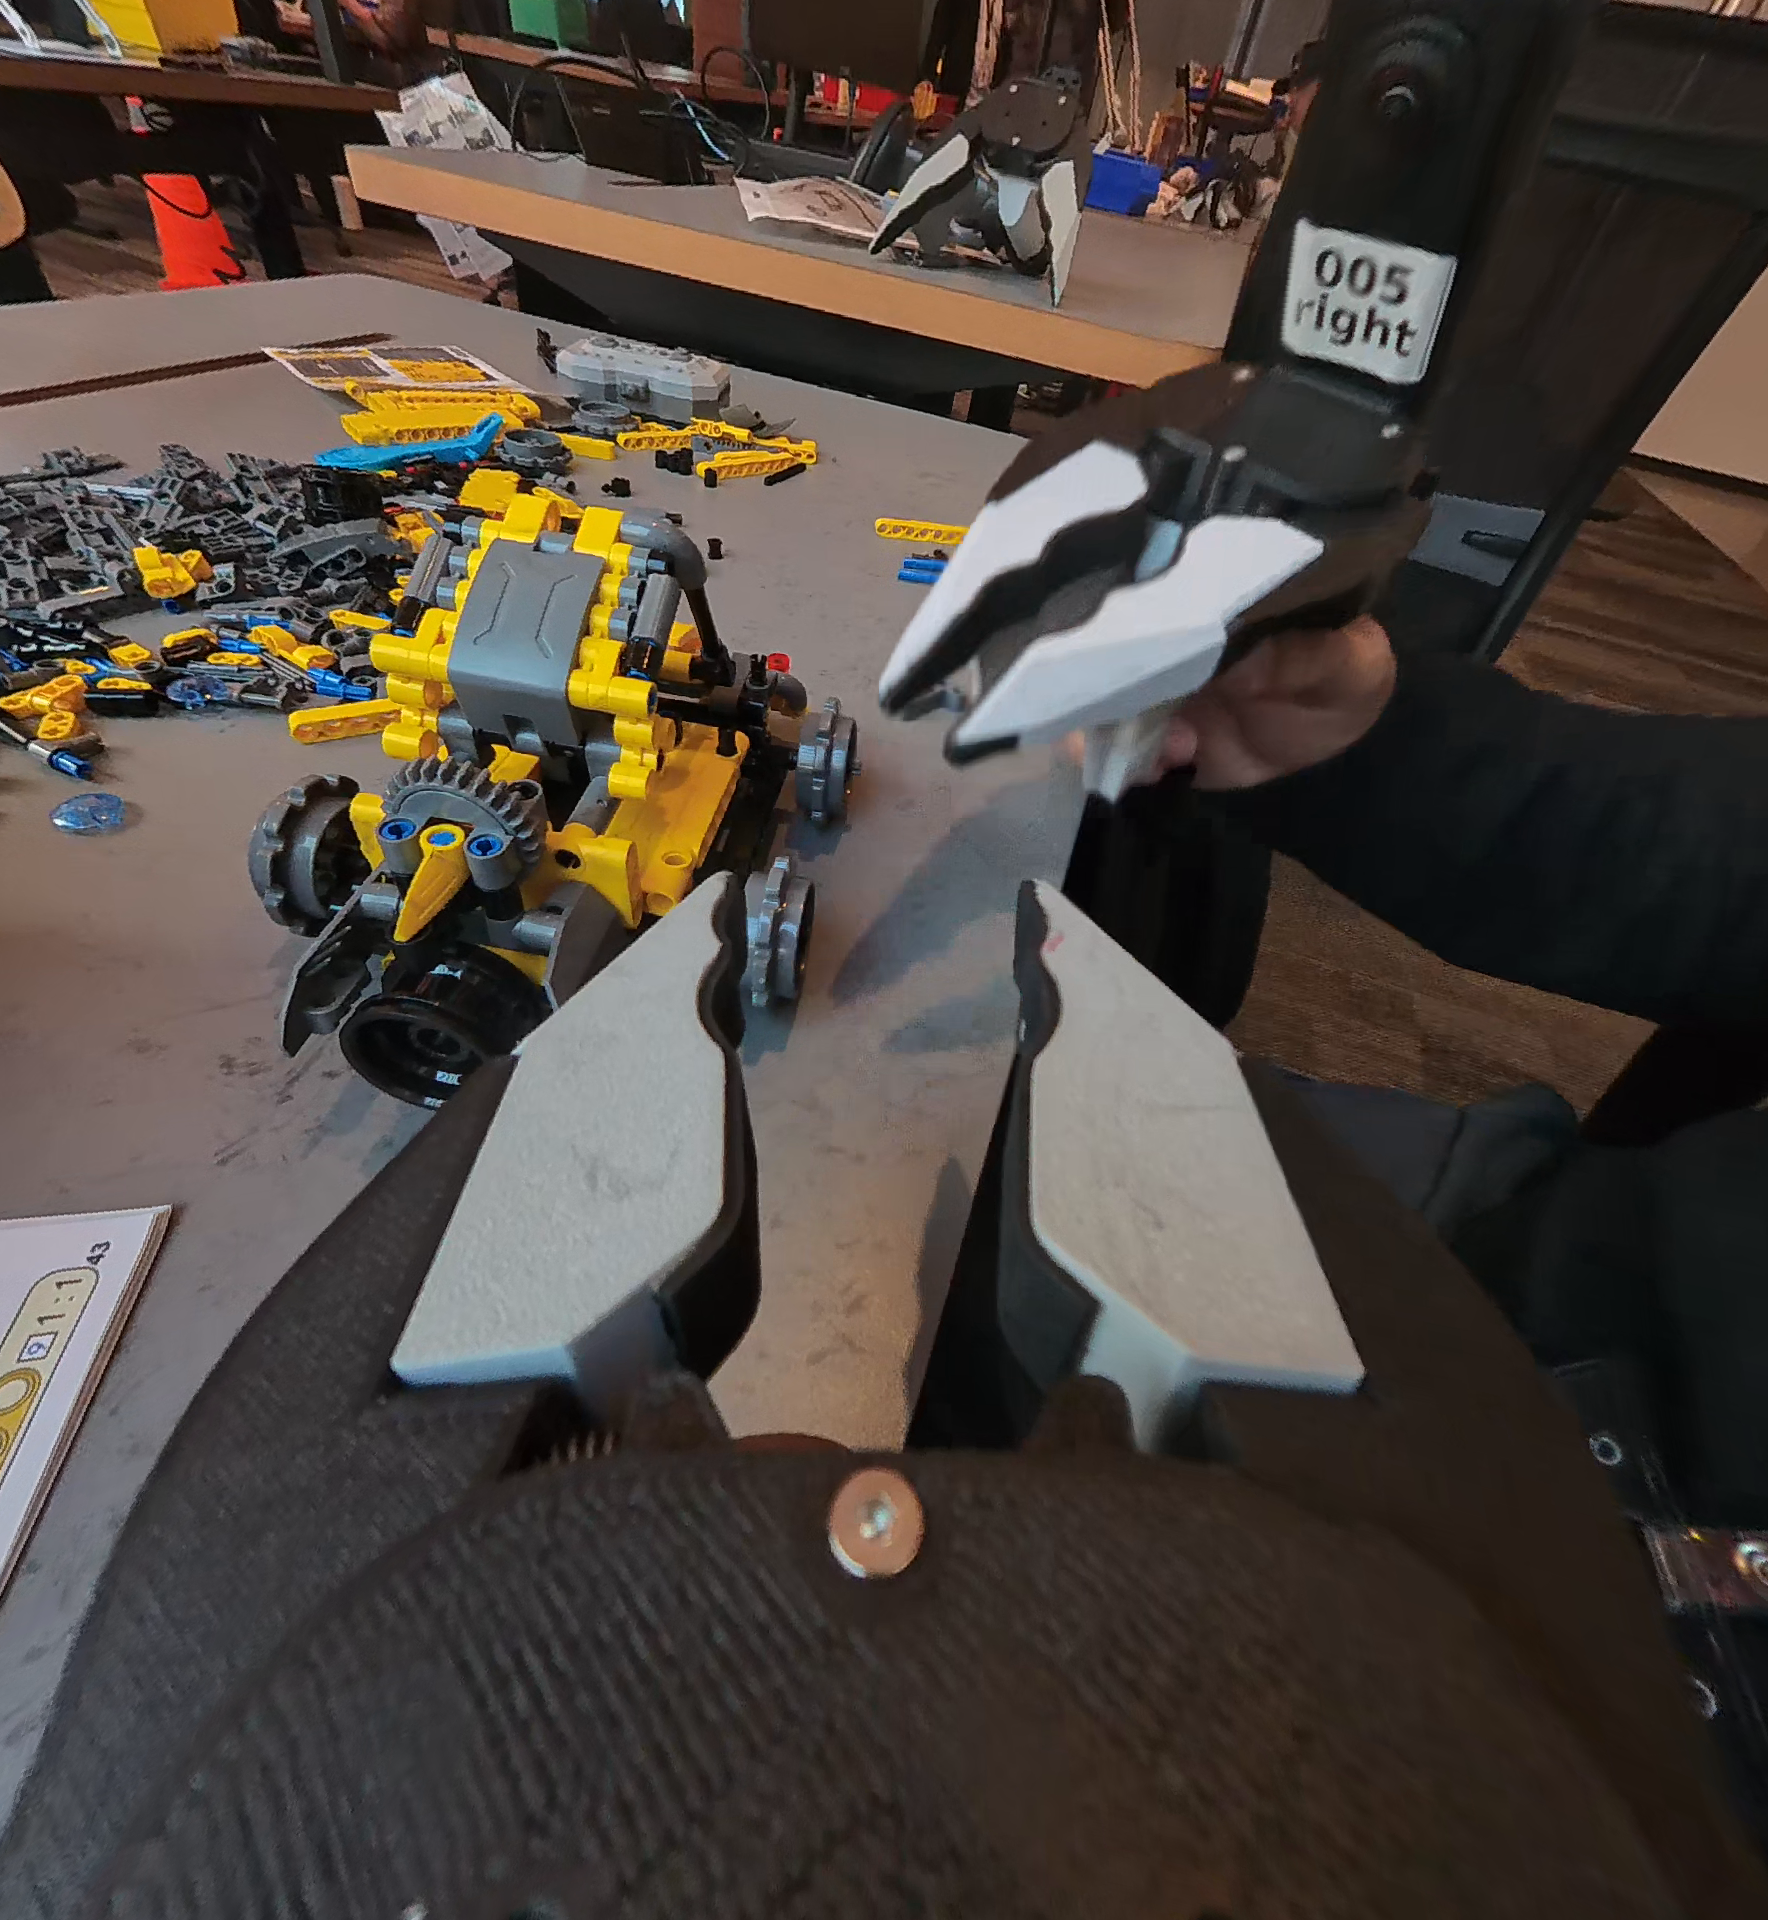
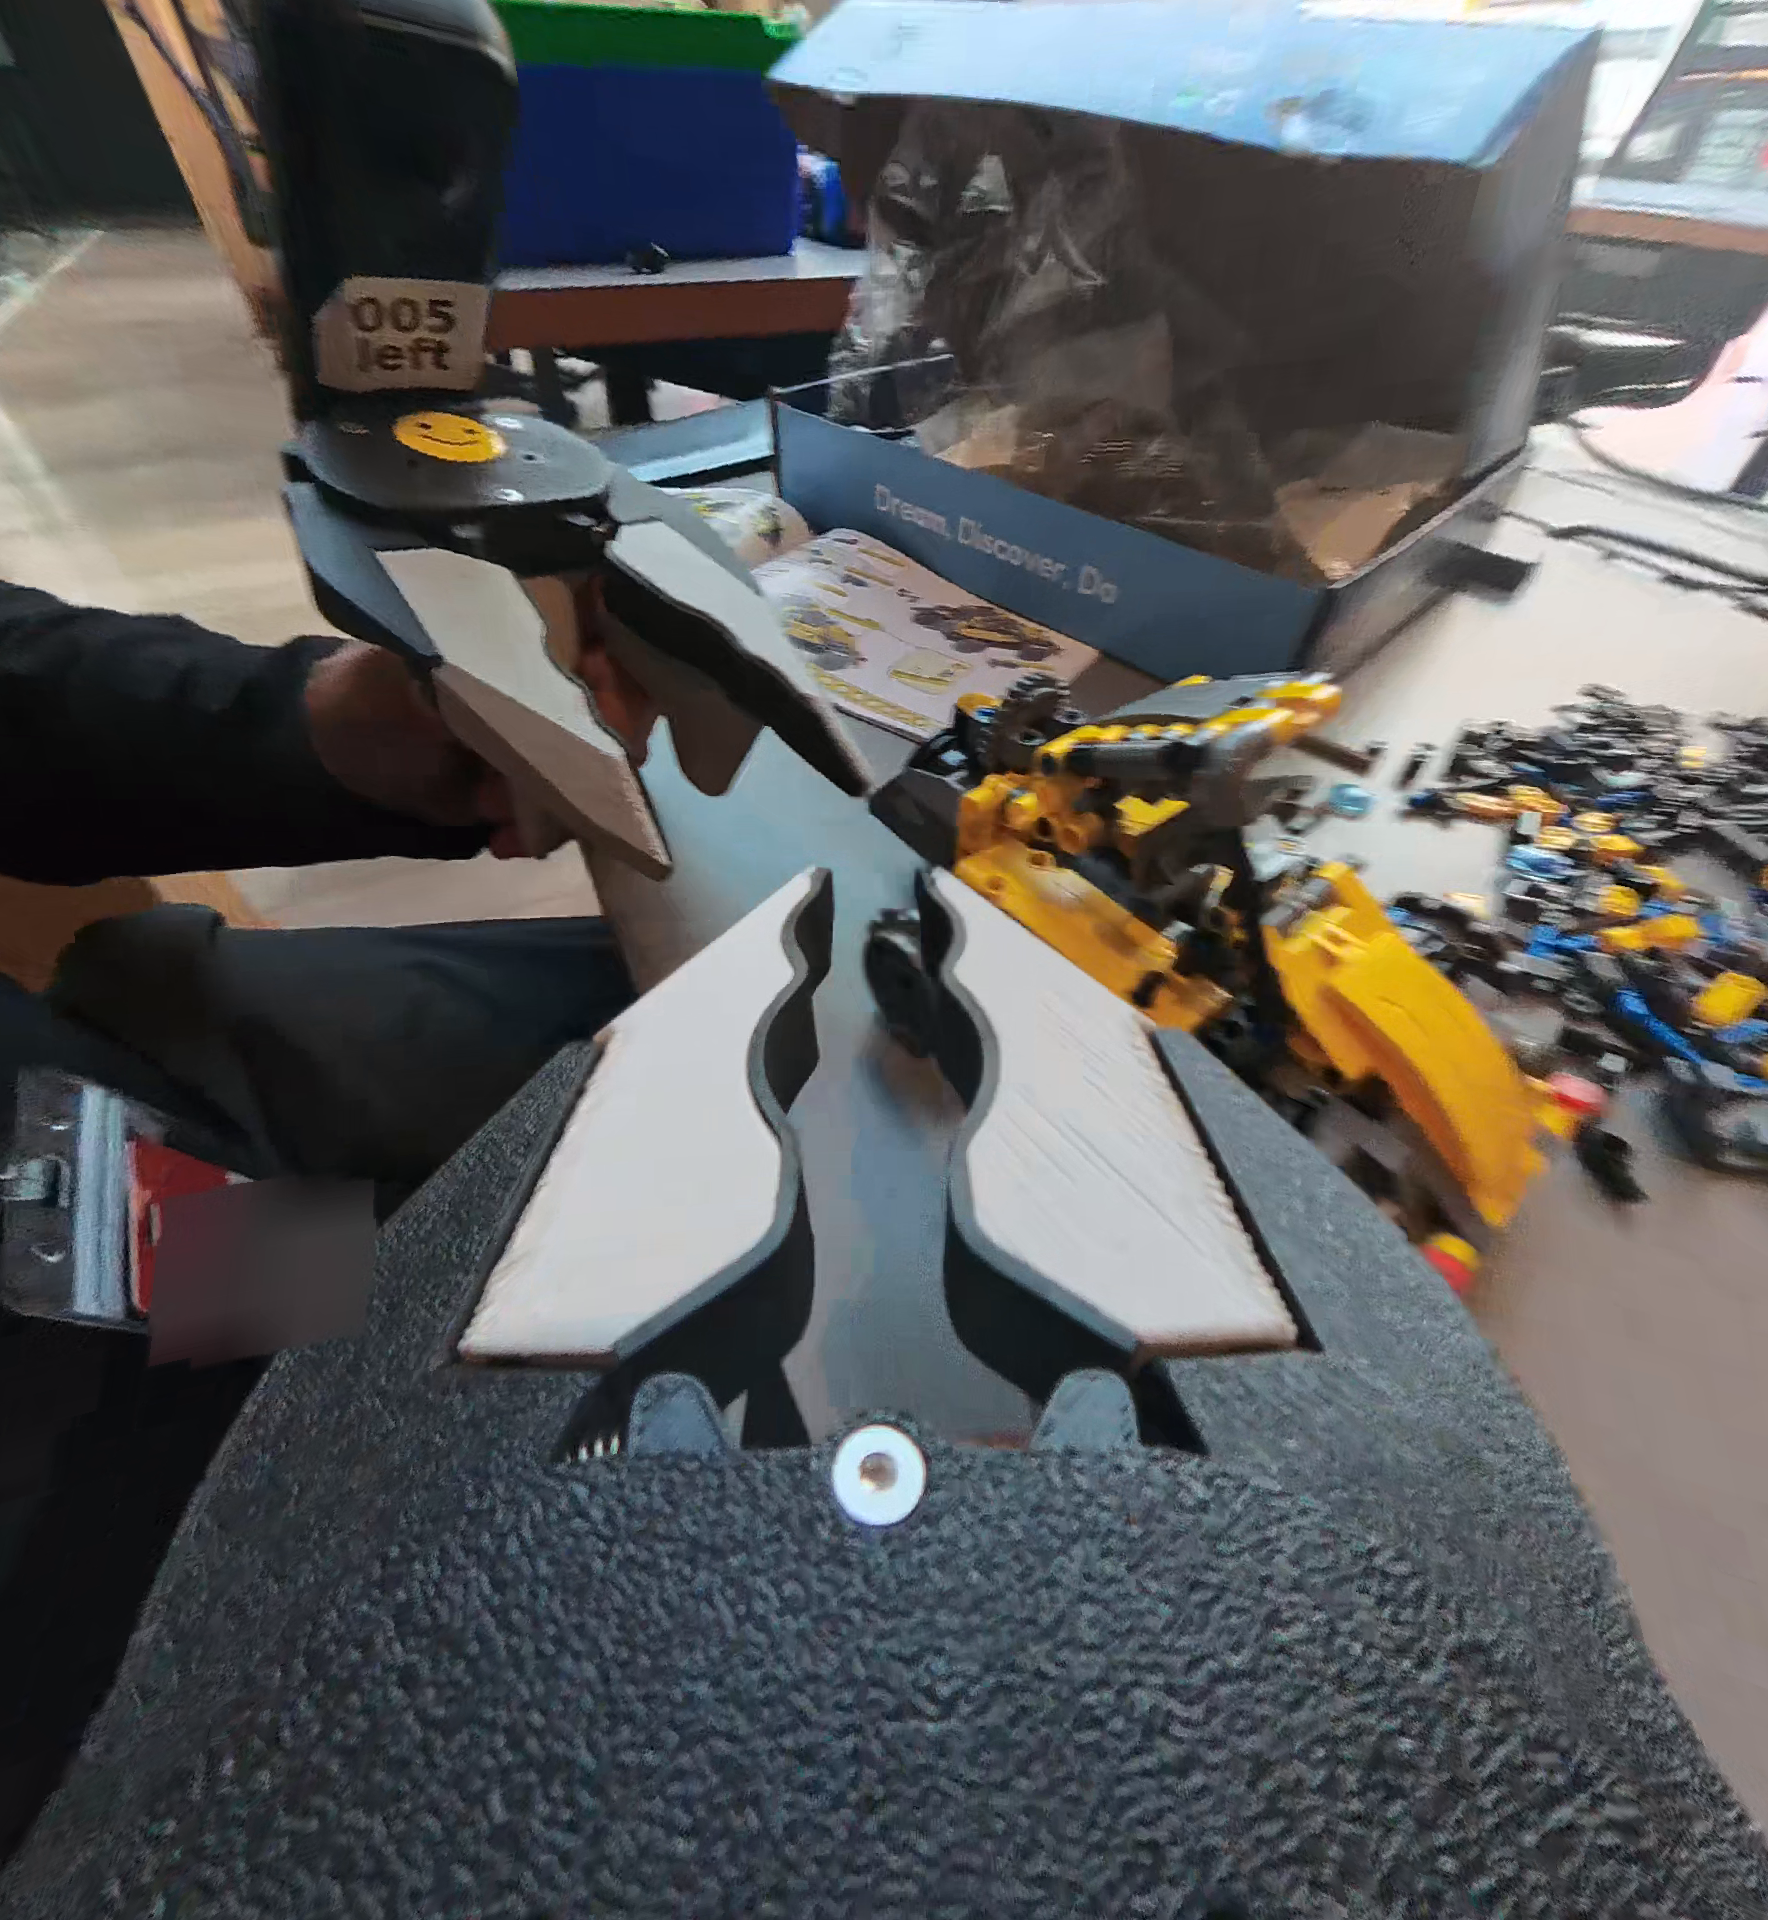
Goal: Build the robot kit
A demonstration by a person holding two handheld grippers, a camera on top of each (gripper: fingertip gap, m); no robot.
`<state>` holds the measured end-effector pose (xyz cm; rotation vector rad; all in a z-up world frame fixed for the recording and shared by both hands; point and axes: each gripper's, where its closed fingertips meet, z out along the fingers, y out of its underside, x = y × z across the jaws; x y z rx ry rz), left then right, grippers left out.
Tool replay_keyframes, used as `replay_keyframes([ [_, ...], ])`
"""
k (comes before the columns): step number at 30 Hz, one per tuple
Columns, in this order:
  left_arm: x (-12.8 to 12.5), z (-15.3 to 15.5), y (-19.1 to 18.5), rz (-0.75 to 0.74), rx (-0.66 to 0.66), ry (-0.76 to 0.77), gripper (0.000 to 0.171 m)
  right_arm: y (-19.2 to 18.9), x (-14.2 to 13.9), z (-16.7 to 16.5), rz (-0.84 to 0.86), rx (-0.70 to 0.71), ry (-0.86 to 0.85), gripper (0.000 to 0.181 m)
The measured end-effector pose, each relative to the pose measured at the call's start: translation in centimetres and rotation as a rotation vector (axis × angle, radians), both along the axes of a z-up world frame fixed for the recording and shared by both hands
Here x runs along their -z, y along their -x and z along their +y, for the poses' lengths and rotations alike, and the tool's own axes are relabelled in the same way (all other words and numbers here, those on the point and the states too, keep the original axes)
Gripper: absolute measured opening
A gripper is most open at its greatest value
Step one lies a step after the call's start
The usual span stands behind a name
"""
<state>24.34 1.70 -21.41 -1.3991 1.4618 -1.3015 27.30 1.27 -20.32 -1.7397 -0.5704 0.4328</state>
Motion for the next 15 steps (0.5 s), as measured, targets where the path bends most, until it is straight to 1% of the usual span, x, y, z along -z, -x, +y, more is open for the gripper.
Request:
replay_keyframes([
  [2,0.0,-0.1,0.0,0.001,0.003,-0.005,0.049,-3.2,-0.8,-0.4,-0.053,0.104,-0.028,0.013],
  [5,0.0,-0.1,0.0,0.001,0.007,-0.004,0.049,-9.7,-0.9,-1.0,-0.125,0.327,-0.015,0.012],
  [7,0.1,-0.2,0.0,0.003,0.011,-0.006,0.049,-14.3,-0.5,-1.8,-0.147,0.471,0.037,0.013],
  [8,0.1,-0.2,0.0,0.004,0.013,-0.007,0.049,-16.5,-0.2,-2.3,-0.147,0.538,0.08,0.02],
  [10,0.1,-0.3,0.0,0.005,0.015,-0.011,0.05,-20.2,0.4,-3.5,-0.119,0.658,0.157,0.024],
  [11,0.1,-0.3,0.0,0.003,0.016,-0.013,0.049,-21.1,0.4,-4.1,-0.092,0.673,0.159,0.025],
  [12,0.1,-0.4,0.1,0.004,0.017,-0.016,0.049,-21.2,0.2,-4.5,-0.064,0.651,0.153,0.023],
  [13,0.1,-0.4,0.1,0.005,0.02,-0.018,0.049,-20.6,0.2,-4.8,-0.05,0.594,0.155,0.021],
  [15,0.2,-0.5,0.0,0.007,0.023,-0.02,0.049,-17.8,1.1,-5.3,-0.079,0.412,0.21,0.02],
])
